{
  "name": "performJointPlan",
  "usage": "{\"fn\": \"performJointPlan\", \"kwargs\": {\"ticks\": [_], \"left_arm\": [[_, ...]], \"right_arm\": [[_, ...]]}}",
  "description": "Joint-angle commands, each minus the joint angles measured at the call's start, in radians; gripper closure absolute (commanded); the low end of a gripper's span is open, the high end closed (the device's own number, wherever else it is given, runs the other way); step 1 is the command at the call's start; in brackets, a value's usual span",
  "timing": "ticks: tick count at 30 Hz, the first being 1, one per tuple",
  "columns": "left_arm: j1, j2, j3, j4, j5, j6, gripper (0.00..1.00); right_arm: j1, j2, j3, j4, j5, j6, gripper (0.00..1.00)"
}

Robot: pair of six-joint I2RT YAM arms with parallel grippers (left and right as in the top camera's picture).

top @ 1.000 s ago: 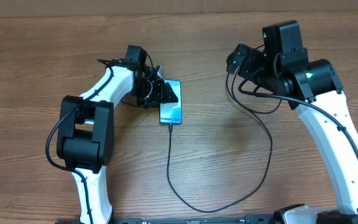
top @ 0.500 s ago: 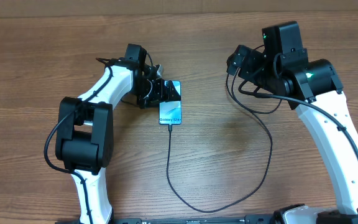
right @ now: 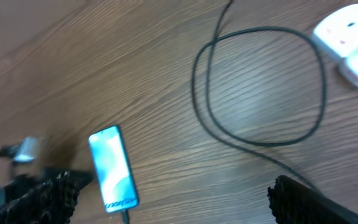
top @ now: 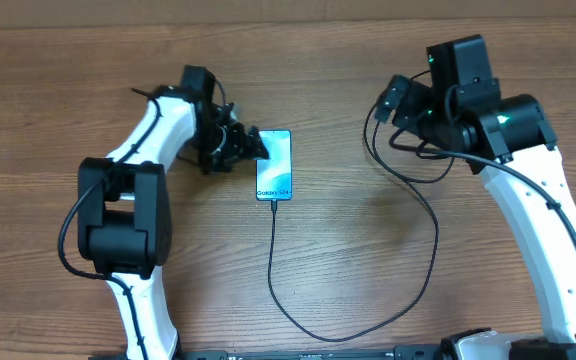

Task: Plug charger to phone and switch on socket
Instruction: 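Release the phone onto the table and move the right gripper to the power strip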

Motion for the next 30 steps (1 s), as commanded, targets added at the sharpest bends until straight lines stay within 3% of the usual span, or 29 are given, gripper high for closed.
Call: {"fn": "performJointPlan", "kwargs": {"ticks": [1,6,7,13,17,30], "left_arm": [[0.014,-0.057,0.132,-0.075,-0.201,0.007,0.11],[0.012,-0.171,0.261,-0.174,-0.396,-0.023,0.08],[0.012,-0.2,0.275,-0.176,-0.417,-0.038,0.0],[0.042,-0.425,0.305,-0.141,-0.622,-0.213,0.01],[0.07,-0.525,0.305,-0.135,-0.747,-0.224,0.0],[0.084,-0.543,0.304,-0.195,-0.77,-0.221,0.0]], "right_arm": [[-0.053,-0.024,0.025,-0.005,0.068,-0.005,0.0],[-0.129,-0.014,0.025,-0.004,0.179,-0.005,0.0],[-0.143,-0.014,0.025,-0.005,0.211,-0.005,0.0],[-0.29,0.025,0.025,0.013,0.273,-0.005,0.0],[-0.398,0.076,0.025,0.014,0.273,-0.005,0.0],[-0.568,0.163,-0.032,0.056,0.324,-0.007,0.0]]}}
